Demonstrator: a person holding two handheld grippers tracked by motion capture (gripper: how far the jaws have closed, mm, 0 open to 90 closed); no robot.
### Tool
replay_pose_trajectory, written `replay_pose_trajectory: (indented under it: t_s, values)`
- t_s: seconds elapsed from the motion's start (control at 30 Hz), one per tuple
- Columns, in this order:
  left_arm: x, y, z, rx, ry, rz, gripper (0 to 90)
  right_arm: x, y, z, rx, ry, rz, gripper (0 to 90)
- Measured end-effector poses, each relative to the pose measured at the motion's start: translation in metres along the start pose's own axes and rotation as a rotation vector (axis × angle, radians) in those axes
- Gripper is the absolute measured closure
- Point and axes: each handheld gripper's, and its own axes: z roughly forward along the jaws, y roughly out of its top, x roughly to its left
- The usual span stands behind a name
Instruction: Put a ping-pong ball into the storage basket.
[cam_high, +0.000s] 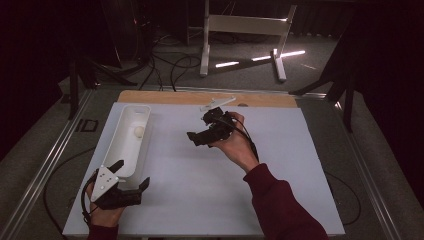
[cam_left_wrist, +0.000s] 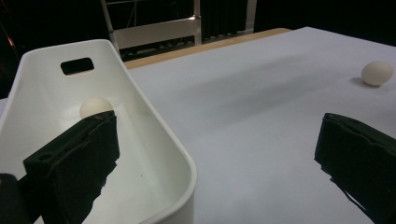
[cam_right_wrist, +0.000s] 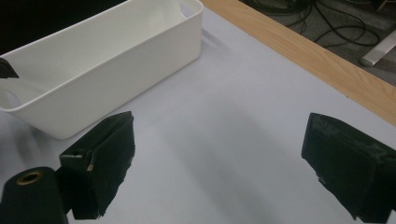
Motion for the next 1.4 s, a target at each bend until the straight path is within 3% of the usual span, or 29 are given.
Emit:
replay_pose_trajectory:
  t_s: [1.4]
  values:
    - [-0.001,0.0,0.0,-0.002,0.001,-0.002,0.2,-0.023,-0.028,-0.017,0.017,-0.026,0.035,9.3]
